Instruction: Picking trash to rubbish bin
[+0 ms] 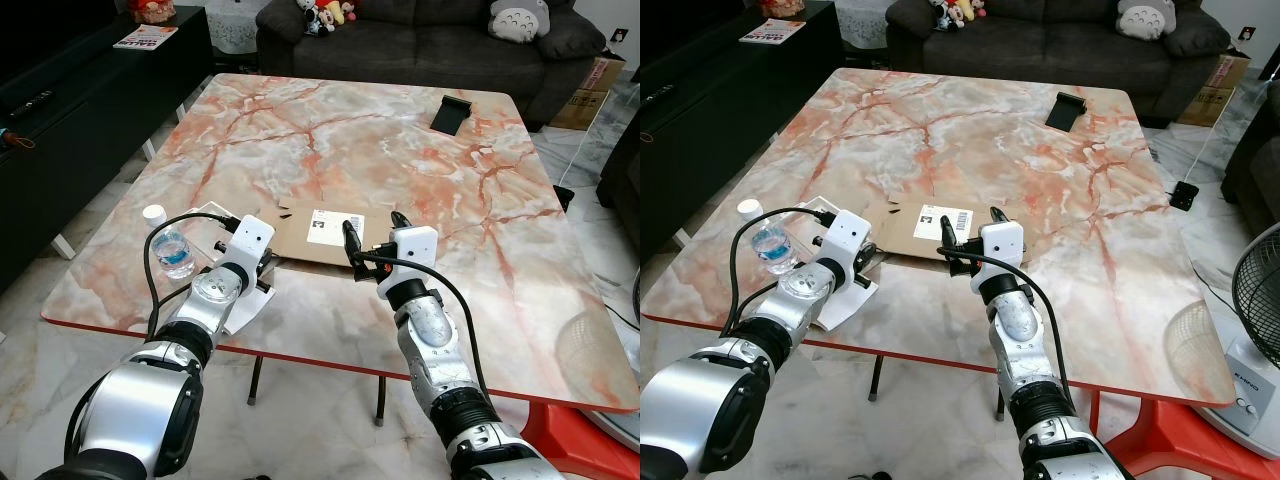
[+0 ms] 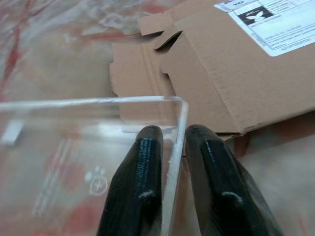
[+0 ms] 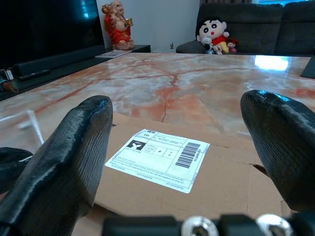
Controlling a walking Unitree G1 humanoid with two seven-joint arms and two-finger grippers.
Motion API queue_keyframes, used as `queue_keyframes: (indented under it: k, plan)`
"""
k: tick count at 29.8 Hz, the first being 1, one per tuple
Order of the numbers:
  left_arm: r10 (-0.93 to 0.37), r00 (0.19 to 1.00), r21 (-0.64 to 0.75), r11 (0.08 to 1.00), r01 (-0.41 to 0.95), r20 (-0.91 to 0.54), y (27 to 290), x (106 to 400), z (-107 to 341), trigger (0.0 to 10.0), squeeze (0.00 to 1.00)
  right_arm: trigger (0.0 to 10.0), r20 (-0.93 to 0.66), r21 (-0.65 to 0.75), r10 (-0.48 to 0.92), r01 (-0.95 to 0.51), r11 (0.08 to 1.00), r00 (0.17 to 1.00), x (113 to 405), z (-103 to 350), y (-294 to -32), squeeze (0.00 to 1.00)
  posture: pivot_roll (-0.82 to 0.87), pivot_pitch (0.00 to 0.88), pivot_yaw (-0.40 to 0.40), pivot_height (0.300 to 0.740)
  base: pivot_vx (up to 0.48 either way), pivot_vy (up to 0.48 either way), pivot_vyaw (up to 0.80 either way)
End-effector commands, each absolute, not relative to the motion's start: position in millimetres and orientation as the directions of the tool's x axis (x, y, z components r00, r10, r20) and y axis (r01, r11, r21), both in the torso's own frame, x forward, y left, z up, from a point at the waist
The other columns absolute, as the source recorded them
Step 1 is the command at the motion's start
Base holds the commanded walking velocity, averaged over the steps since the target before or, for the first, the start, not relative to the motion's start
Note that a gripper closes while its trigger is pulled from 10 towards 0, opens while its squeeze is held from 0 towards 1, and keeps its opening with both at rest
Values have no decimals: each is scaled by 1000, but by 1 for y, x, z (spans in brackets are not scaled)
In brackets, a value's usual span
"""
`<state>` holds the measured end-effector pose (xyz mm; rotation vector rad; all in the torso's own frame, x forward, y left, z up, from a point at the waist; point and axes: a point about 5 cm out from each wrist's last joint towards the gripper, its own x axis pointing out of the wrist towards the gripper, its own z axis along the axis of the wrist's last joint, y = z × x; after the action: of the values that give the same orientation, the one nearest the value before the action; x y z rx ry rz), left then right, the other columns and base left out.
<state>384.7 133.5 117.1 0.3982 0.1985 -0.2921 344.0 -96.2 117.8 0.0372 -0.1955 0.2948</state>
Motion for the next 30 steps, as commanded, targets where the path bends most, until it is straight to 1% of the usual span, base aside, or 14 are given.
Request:
queue_keyframes:
  k: [1,4,5,6,10,11,15,18,19,20,22,28,29,30]
  plan:
    - [-220,943,391,868,307,-251,135,385,117,0,0,10000,202,2,296,-303,953,934,346,122,-92,0,-58,61,-3,740,0,0,0]
    - [-215,954,483,826,291,-207,133,387,124,0,0,10000,201,3,294,-301,954,934,347,122,-92,0,-53,57,-1,740,0,0,0]
    - [-215,954,483,826,291,-207,133,387,124,0,0,10000,201,3,294,-301,954,934,347,122,-92,0,-53,57,-1,740,0,0,0]
    - [-228,957,520,804,288,-178,129,388,128,0,0,10000,200,5,293,-300,954,935,347,122,-92,0,-52,56,2,740,0,0,0]
    - [-233,958,533,796,286,-166,128,388,130,0,0,10000,200,6,293,-300,954,935,347,122,-92,0,-52,56,2,740,0,0,0]
    - [-254,963,587,767,260,-94,122,389,138,10000,0,10000,201,9,287,-295,955,936,348,122,-92,0,-55,51,9,740,0,0,0]
    - [-296,955,657,726,203,33,111,388,150,10000,0,10000,202,16,282,-291,957,938,347,122,-92,0,-53,49,13,740,0,0,0]
    - [-315,944,678,715,168,98,107,388,157,10000,0,10000,206,20,278,-288,957,938,347,122,-91,0,-51,48,15,740,0,0,0]
    - [-327,933,680,719,142,150,105,387,163,10000,0,10000,218,26,268,-280,960,939,347,124,-92,0,-52,46,17,740,0,0,0]
    - [-327,933,680,719,142,150,105,387,163,10000,0,10000,218,26,268,-280,960,939,347,124,-92,0,-52,46,17,740,0,0,0]
    - [-339,908,634,765,114,246,101,384,173,10000,0,10000,247,39,233,-250,967,940,348,128,-96,0,-52,46,17,740,0,0,0]
    - [-330,869,519,848,103,368,98,376,182,10000,0,10000,290,59,149,-174,983,945,348,134,-107,0,-56,38,25,740,0,0,0]
    - [-317,858,465,879,106,405,96,373,184,10000,0,10000,315,71,113,-142,987,943,348,137,-111,0,-57,37,25,740,0,0,0]
    - [-310,851,443,890,104,423,95,372,186,10000,0,10000,325,78,94,-126,989,941,348,139,-114,0,-57,37,25,740,0,0,0]
